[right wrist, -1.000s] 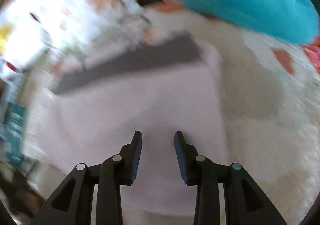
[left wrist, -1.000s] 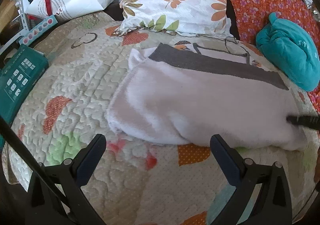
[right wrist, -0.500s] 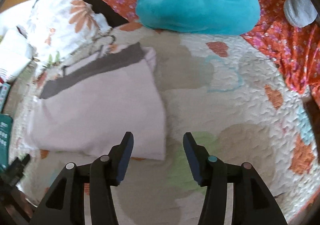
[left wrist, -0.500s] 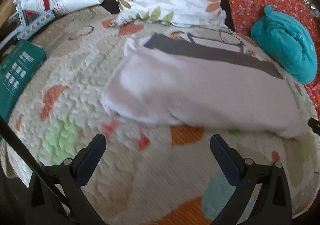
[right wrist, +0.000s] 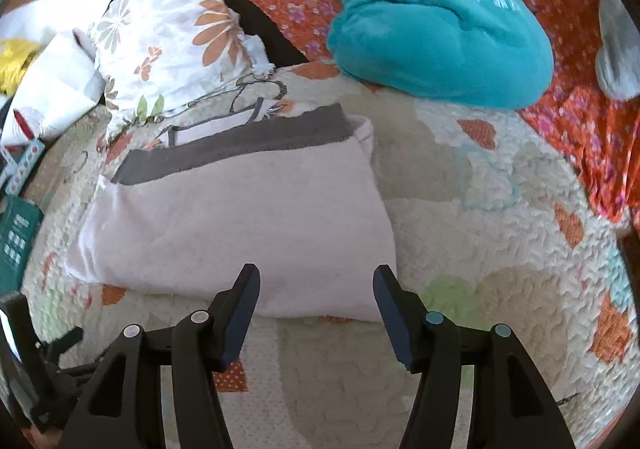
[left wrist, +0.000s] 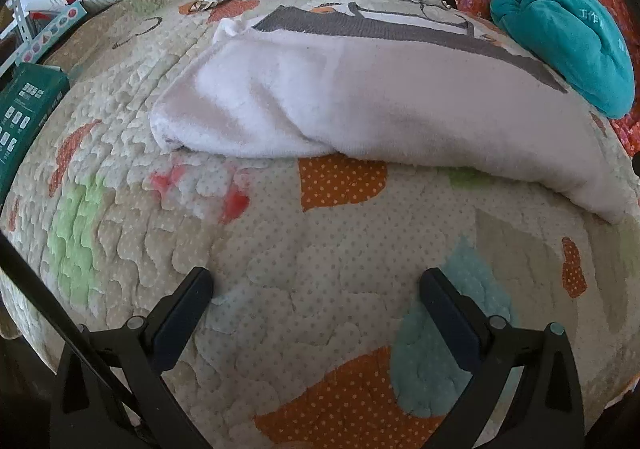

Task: Fold small clothes
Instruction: 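Move the right gripper down to the side edge of the folded cardigan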

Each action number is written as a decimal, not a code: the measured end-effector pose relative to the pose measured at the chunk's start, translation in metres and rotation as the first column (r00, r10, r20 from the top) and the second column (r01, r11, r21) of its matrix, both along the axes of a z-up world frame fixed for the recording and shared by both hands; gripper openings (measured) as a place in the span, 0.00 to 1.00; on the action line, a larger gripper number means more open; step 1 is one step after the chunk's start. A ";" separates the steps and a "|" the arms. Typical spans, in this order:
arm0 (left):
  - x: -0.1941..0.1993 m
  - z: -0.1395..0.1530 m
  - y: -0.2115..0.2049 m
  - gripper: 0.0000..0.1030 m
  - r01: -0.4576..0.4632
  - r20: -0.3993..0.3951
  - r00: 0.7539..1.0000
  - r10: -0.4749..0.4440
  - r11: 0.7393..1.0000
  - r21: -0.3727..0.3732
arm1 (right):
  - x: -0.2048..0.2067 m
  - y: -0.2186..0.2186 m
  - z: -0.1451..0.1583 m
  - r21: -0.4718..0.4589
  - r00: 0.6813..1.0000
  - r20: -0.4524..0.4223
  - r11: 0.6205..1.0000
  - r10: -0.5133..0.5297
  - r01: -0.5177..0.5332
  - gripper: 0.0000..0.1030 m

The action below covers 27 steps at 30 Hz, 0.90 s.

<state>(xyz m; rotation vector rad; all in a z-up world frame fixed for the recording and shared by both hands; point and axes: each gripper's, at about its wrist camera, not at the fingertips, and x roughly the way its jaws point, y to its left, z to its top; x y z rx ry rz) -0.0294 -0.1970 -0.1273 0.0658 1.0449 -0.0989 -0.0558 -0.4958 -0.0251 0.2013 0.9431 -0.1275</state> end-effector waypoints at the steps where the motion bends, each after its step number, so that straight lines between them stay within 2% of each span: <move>1: 0.000 0.000 0.000 1.00 -0.003 0.000 1.000 0.003 1.000 -0.002 | 0.001 0.001 -0.001 -0.013 1.000 -0.001 1.000 0.005 -0.005 0.62; 13: 0.002 -0.003 0.006 1.00 -0.026 -0.031 0.999 0.025 0.999 -0.040 | 0.011 0.015 -0.012 -0.011 0.999 -0.028 0.999 0.030 -0.031 0.63; 21: 0.004 -0.003 0.006 1.00 -0.026 -0.044 0.999 0.024 0.999 -0.038 | 0.012 0.014 -0.014 -0.010 0.999 -0.032 1.000 0.027 -0.027 0.64; 27: 0.001 0.000 0.001 1.00 0.003 -0.025 1.000 -0.004 1.000 -0.020 | 0.012 0.012 -0.018 -0.002 0.999 -0.040 1.000 0.016 -0.016 0.64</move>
